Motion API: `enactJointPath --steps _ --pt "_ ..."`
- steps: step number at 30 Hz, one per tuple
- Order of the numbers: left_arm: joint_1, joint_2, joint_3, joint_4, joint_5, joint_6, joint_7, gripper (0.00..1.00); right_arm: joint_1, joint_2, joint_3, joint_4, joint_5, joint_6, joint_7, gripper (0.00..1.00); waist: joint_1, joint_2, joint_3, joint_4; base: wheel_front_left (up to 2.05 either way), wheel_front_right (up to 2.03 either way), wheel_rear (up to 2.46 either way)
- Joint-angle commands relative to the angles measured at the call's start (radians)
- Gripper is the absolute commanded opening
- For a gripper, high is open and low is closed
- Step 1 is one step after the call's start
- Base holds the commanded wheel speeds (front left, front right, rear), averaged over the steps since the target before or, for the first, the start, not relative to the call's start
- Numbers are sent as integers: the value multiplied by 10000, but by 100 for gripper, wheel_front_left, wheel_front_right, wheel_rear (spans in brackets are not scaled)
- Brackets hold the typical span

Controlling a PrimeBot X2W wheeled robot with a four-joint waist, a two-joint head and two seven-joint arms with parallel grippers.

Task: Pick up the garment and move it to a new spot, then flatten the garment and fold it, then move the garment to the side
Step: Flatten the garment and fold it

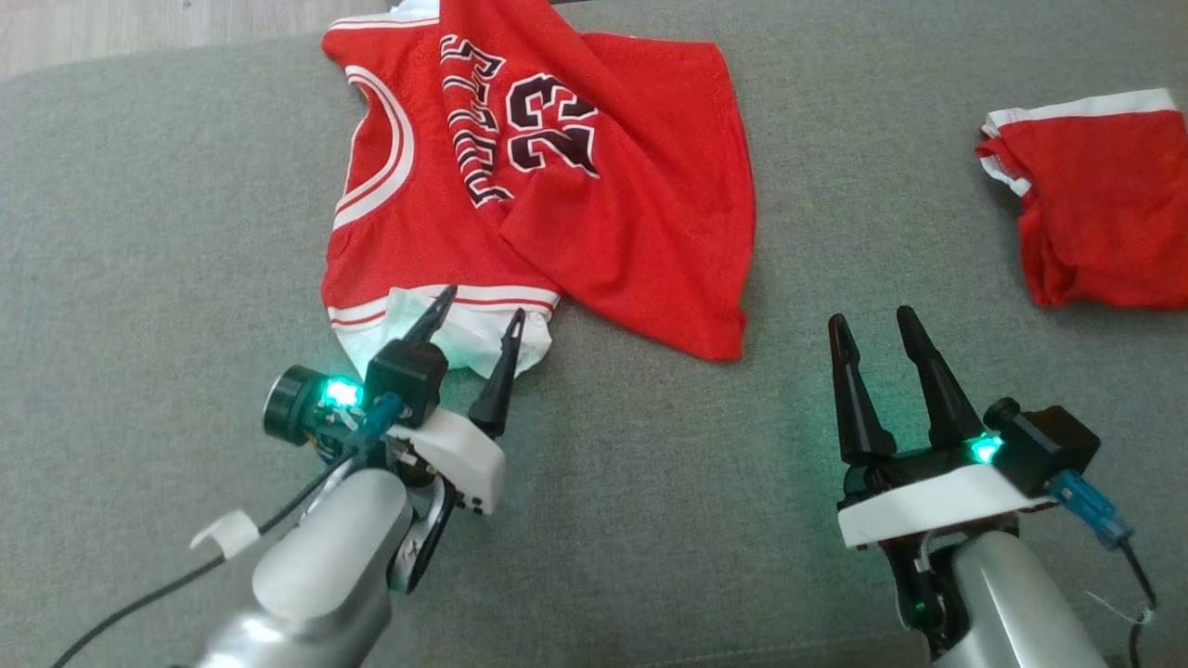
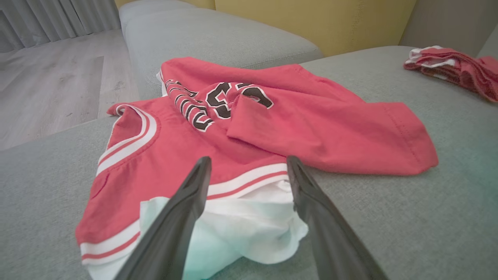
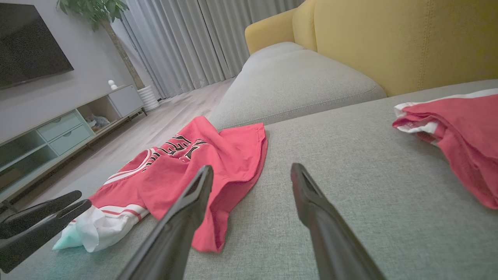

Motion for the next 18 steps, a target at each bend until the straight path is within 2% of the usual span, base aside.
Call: enactJointPath --steps 1,7,18 --pt "-535 100 302 -126 126 70 30 100 -333 -16 249 -333 70 -9 -107 100 -1 -1 35 -13 0 0 0" --pt "-758 175 244 329 328 451 322 100 -363 -16 270 -342 157 -9 -107 100 -1 -1 125 -36 0 0 0" --pt "-810 385 -30 639 555 729 790 100 -364 -16 298 -304 285 -9 -107 100 -1 -1 139 -7 0 0 0"
